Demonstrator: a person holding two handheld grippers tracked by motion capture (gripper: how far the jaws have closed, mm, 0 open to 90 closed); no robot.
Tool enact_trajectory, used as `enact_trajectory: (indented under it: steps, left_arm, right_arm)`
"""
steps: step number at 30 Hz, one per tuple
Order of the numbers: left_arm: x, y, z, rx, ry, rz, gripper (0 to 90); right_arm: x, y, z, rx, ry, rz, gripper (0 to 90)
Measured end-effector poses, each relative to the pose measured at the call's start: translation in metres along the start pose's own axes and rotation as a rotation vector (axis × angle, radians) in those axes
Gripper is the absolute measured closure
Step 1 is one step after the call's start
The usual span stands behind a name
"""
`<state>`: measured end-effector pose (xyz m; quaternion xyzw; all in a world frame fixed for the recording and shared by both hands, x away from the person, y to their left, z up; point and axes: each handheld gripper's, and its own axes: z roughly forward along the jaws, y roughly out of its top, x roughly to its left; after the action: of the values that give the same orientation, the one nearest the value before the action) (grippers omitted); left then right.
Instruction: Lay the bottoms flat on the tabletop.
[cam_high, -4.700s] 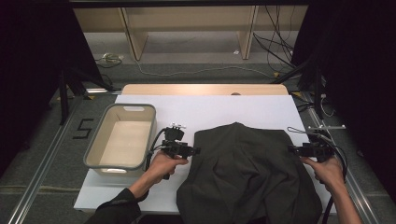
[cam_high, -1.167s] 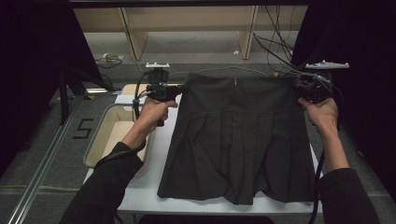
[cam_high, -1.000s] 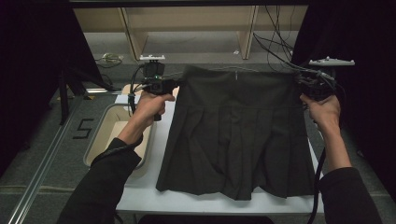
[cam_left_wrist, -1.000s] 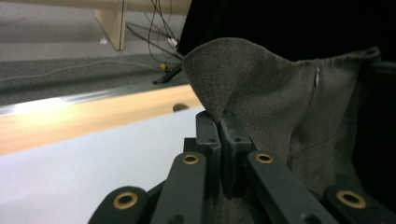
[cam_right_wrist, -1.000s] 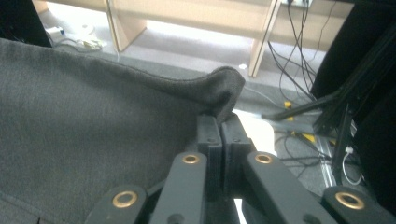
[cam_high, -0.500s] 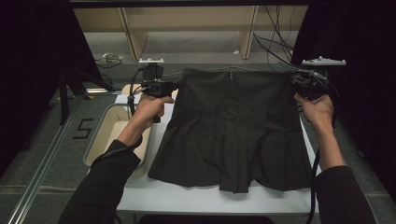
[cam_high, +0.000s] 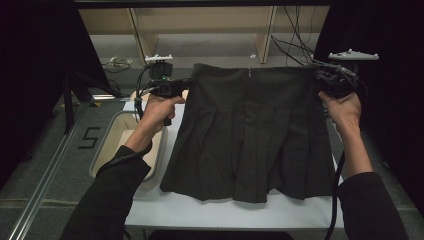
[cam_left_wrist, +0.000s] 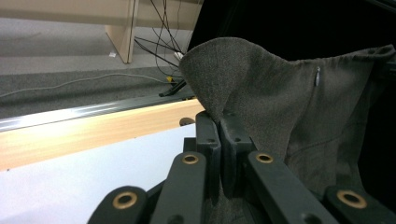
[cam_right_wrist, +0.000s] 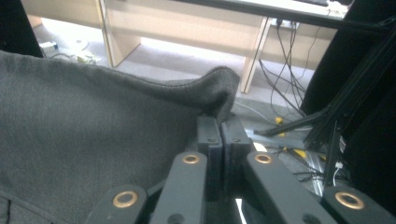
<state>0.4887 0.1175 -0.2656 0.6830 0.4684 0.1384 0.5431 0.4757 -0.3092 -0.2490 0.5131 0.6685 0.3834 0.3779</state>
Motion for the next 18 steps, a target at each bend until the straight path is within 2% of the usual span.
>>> enact_trajectory:
  steps: [3,9,13,18]
  left_arm:
    - [0.000,-0.004,0.003,0.007,-0.002,-0.003,87.3]
    - [0.006,-0.017,0.014,0.044,0.000,-0.017,86.7]
    - [0.007,-0.024,0.019,0.069,0.005,-0.008,86.4]
    - [0.007,-0.030,0.024,0.075,0.005,-0.010,86.0]
  right_arm:
    - [0.000,-0.002,0.001,-0.002,0.000,0.007,89.2]
    - [0.002,-0.017,0.012,0.025,0.006,0.017,88.8]
    - [0.002,-0.026,0.019,0.042,0.006,0.023,88.6]
    - [0.004,-0.035,0.025,0.060,0.002,0.035,88.1]
